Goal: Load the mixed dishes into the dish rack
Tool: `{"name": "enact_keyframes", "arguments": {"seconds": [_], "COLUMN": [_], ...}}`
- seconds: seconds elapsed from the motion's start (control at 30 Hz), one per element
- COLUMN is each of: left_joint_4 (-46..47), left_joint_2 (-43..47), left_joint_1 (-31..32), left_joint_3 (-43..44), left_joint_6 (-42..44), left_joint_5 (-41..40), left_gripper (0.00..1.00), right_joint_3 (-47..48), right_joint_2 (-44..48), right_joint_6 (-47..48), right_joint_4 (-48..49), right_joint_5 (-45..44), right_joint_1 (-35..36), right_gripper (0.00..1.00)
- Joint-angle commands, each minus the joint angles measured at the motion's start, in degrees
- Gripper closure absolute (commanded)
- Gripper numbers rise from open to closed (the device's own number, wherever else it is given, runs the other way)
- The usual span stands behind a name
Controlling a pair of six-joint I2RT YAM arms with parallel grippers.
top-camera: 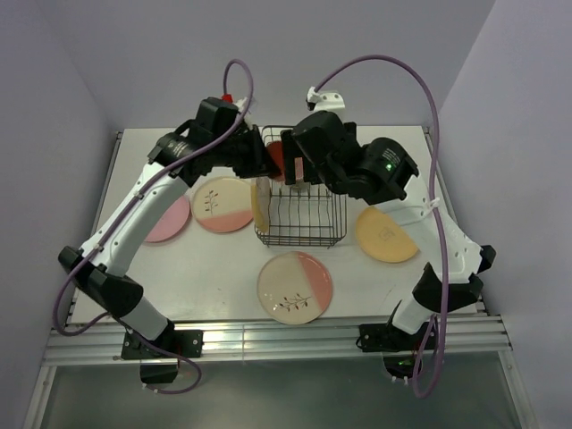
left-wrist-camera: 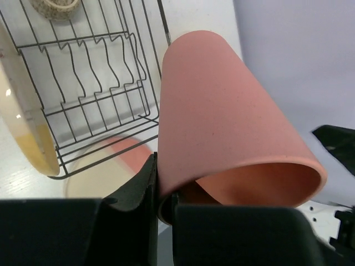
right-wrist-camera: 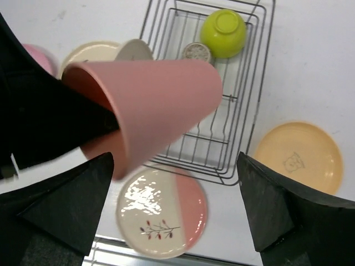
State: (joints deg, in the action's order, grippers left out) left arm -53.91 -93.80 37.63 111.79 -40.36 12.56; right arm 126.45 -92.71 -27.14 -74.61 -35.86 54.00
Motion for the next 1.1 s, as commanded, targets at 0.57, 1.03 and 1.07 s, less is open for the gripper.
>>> {"name": "enact_keyframes", "arguments": {"seconds": [0.57, 1.03, 1.07], "left_joint_4": [64.5, 69.8, 69.9], "left_joint_2": [20.6, 24.5, 24.7], "left_joint_1": [-16.8, -16.0, -15.7], "left_joint_3": [-39.4, -45.3, -45.8], "left_joint_6": [-29.1, -34.0, -34.2], "left_joint_5": [41.0, 43.5, 43.4], "left_gripper": [1.0, 1.0, 1.0], "right_joint_3": [-46.4, -61.6, -61.4], "right_joint_2": [28.9, 27.0, 26.5], "right_joint_6": [-31.6, -59.7, -60.1], "right_joint_4": [56.7, 98.0, 98.9], "right_joint_5": [81.7, 87.3, 87.5], "right_joint_1": [-34.0, -34.3, -34.3], "right_gripper": [0.05, 0.1, 0.1]}}
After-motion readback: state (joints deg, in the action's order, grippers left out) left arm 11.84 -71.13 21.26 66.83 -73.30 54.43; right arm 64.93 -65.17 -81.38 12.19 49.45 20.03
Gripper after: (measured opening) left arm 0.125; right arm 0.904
